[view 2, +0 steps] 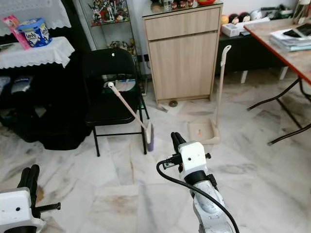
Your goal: Sweep floor
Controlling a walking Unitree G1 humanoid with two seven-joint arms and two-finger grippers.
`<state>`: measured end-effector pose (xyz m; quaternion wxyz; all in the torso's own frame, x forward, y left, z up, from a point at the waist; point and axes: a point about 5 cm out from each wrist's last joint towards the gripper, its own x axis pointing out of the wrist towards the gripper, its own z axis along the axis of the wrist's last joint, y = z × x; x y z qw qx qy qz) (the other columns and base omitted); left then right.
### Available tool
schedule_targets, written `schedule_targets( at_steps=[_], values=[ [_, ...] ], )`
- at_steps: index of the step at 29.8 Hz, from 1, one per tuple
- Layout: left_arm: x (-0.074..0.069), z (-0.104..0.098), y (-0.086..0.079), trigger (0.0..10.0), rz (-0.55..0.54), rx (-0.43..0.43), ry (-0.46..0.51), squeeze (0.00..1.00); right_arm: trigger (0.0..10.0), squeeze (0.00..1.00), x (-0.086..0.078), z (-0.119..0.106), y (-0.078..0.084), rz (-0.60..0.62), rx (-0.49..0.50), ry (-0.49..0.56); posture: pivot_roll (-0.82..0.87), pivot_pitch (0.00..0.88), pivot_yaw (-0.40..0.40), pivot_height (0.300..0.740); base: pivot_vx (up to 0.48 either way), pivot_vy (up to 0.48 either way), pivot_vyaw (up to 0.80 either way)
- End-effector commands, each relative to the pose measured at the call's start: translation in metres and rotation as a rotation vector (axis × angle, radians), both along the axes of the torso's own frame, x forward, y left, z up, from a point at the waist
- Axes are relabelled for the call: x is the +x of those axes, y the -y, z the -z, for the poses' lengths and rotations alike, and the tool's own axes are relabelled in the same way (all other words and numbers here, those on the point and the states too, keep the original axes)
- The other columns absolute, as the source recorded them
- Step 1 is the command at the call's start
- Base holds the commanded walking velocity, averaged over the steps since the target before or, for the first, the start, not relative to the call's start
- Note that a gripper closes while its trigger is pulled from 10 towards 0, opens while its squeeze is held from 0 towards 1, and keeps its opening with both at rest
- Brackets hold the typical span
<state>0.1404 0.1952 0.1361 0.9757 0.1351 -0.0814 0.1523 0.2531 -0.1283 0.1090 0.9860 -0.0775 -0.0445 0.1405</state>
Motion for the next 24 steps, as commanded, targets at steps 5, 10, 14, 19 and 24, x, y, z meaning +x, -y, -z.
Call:
schedule_targets(
  at_steps=[5,10,14,19,24],
  values=[
    [0.01,0.005,-0.007,10.0,0.034,-0.009,-0.025,0.0,10.0,0.0,0.003,-0.005,0.003,0.06,0.023,0.011,-0.18,0.0,0.22,0.74,0.0,0.0,0.0],
    [0.012,0.008,-0.006,10.0,0.039,-0.016,-0.033,0.0,10.0,0.0,0.006,-0.005,0.003,0.066,0.023,0.004,-0.2,0.0,0.228,0.74,0.0,0.0,0.0],
    [0.018,0.008,-0.006,10.0,0.053,-0.019,-0.027,0.0,10.0,0.0,0.005,-0.005,0.004,0.068,0.015,-0.005,-0.22,0.0,0.238,0.74,0.0,0.0,0.0],
    [0.028,0.009,-0.006,10.0,0.086,-0.024,-0.025,0.0,10.0,0.0,0.003,-0.005,0.009,0.093,0.005,-0.005,-0.25,0.0,0.244,0.74,0.0,0.0,0.0],
    [0.039,0.017,-0.001,10.0,0.143,-0.015,-0.055,0.0,10.0,0.0,0.009,-0.006,0.01,0.088,0.002,-0.003,-0.24,0.0,0.218,0.74,0.0,0.0,0.0]
  ],
)
